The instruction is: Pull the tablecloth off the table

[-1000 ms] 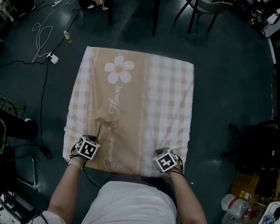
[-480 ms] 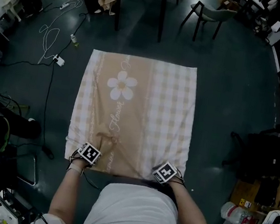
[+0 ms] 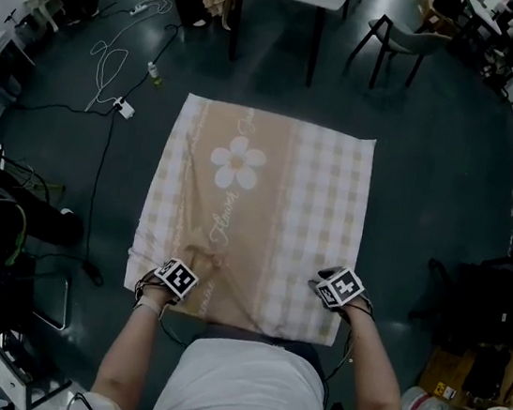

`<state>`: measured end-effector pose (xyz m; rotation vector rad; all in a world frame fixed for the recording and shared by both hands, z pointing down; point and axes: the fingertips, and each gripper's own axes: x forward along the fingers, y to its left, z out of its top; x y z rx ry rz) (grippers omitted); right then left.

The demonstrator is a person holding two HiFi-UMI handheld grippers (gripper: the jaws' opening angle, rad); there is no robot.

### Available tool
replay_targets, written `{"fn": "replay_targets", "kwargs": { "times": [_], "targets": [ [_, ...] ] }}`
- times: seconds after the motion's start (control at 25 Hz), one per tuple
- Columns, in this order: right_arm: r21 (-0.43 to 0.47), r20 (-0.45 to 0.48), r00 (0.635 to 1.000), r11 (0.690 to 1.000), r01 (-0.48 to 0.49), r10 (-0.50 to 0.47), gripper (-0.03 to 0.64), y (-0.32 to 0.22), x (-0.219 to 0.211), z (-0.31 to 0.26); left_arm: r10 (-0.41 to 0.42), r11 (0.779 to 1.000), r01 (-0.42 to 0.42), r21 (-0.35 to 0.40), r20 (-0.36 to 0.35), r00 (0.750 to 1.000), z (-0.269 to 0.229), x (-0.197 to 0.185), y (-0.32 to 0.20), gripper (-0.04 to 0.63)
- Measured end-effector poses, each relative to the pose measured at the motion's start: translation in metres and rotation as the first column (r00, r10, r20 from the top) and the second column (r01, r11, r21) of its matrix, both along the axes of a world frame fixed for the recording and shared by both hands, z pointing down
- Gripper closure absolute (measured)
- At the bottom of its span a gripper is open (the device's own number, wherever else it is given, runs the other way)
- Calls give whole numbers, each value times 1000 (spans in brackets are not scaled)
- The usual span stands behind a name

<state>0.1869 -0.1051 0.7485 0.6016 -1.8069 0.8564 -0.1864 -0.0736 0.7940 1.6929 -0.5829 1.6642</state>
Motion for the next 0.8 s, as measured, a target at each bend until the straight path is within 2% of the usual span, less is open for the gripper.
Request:
{"fn": "replay_targets", "kwargs": {
  "times": [0.16,0.32,0.52,0.6,0.8],
  "targets": [
    [161,-60,994,984,-79,89,406,-84,44,-9,-32,999,32,11,2,999,1,0,1,581],
    [262,-123,973,952,-158,195,383,-153,79,-7,-49,999,49,17,17,999,2,0,1,581],
    [369,-143,911,874,-314,388,383,-214,108,-2,-55,998,53,28,50,997,1,-1,0,581],
    [368,-154,895,865,-340,418,383,-224,114,4,-59,998,57,35,58,997,0,-1,1,581],
    [277,-141,889,880,-386,435,367,-233,115,24,-101,994,98,56,55,993,0,-1,2,581]
  ]
}}
